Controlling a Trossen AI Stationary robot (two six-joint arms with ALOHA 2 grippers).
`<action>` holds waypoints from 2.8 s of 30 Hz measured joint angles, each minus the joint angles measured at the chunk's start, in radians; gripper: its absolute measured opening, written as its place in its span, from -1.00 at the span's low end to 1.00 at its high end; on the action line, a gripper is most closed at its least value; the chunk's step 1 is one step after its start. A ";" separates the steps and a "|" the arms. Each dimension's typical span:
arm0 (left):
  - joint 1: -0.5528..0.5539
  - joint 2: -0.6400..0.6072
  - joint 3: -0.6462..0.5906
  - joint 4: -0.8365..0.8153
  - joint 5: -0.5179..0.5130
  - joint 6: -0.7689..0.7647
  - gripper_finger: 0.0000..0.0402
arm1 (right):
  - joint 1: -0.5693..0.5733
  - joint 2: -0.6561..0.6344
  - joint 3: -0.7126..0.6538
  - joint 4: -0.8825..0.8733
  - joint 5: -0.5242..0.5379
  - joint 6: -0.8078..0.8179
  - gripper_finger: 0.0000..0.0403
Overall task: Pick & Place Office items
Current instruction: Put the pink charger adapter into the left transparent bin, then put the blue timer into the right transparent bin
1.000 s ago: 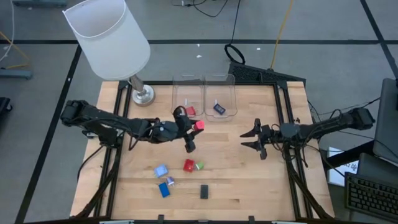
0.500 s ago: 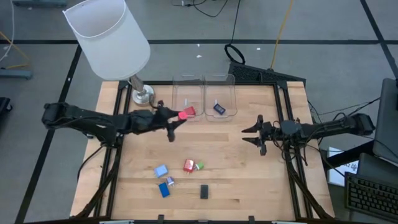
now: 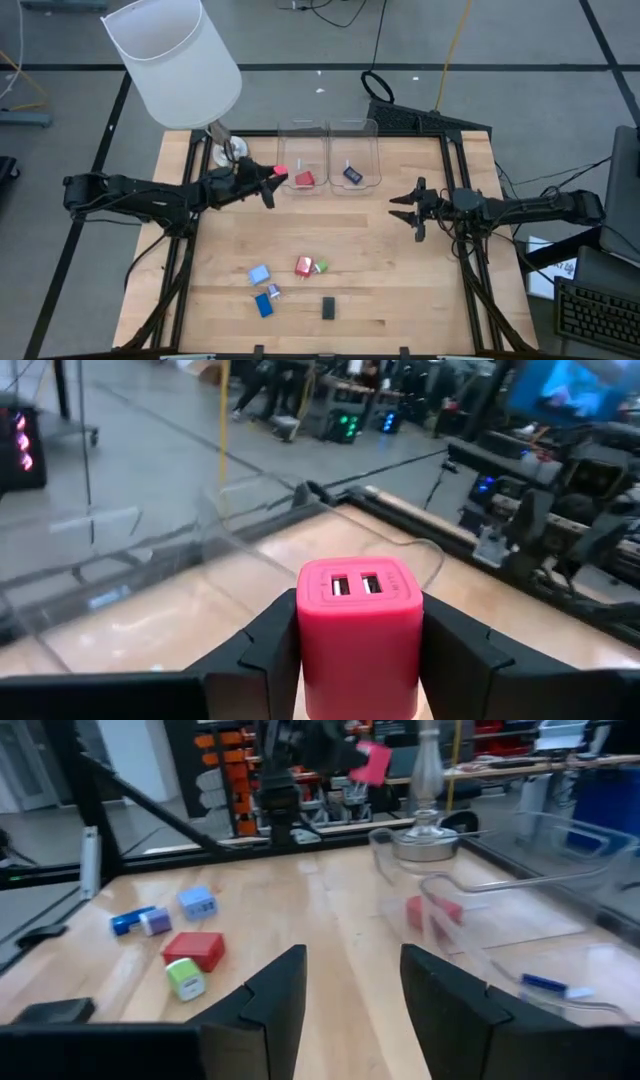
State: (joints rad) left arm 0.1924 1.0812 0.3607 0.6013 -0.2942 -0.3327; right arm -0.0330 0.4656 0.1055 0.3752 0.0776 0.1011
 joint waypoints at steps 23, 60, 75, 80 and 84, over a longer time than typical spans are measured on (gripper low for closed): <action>0.084 0.333 0.122 0.040 -0.043 -0.235 -0.23 | -0.040 0.000 0.000 -0.014 -0.005 0.014 -0.28; 0.064 0.333 0.122 -0.138 -0.150 -0.290 -0.03 | -0.040 0.000 0.000 -0.016 -0.005 0.018 -0.29; 0.064 0.333 0.122 -0.136 -0.151 -0.272 -0.41 | -0.039 0.000 -0.029 0.017 -0.002 0.018 -0.29; 0.064 0.333 0.122 -0.136 -0.151 -0.270 -0.47 | -0.039 0.000 -0.030 0.017 -0.001 0.018 -0.29; 0.064 0.333 0.121 -0.136 -0.150 -0.224 -0.45 | -0.039 0.000 -0.031 0.017 -0.001 0.018 -0.29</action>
State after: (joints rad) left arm 0.2565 1.4139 0.4820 0.4656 -0.4446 -0.5570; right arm -0.0723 0.4657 0.0745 0.3921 0.0765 0.1189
